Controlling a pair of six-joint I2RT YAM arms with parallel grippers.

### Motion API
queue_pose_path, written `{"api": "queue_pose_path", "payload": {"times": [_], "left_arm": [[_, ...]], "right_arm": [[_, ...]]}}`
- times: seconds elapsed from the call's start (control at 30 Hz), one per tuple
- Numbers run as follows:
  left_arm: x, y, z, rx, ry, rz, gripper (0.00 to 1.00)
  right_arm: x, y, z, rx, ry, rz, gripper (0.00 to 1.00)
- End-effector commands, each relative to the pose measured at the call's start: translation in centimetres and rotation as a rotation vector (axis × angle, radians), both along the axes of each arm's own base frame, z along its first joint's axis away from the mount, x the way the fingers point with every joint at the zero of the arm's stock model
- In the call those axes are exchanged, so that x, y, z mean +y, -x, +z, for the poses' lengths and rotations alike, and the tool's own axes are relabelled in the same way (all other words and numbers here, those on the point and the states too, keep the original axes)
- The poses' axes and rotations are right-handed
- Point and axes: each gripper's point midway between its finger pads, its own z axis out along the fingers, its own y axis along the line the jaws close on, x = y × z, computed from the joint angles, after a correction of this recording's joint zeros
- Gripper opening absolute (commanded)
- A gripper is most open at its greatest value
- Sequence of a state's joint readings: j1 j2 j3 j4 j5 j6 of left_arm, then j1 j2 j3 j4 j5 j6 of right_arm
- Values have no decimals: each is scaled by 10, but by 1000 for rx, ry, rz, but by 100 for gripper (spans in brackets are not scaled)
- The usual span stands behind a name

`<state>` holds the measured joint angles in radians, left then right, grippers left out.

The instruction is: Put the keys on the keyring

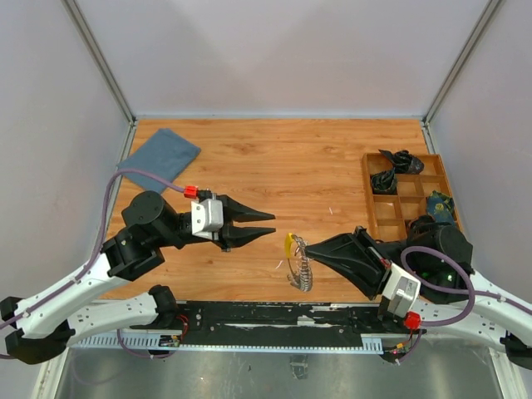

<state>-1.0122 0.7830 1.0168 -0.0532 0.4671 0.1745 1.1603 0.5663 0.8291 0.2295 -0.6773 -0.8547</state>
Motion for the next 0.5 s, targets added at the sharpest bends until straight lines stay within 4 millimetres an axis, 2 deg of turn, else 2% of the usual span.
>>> {"api": "queue_pose_path", "payload": {"times": [0.0,0.13,0.27,0.47], "left_arm": [[1,-32,-18,86,-7,164,32],[21,-78,-61,254,-47,352,32],[59,-122,-110,458,-48,614,36],[102,-161,-197,718,-104,927,40]], "right_arm": [[-1,-16,0,107,-31,-56,1],[6,-34,-23,196,5,-92,1],[9,-59,-45,358,10,-113,1],[16,-79,-76,551,108,-170,1]]}}
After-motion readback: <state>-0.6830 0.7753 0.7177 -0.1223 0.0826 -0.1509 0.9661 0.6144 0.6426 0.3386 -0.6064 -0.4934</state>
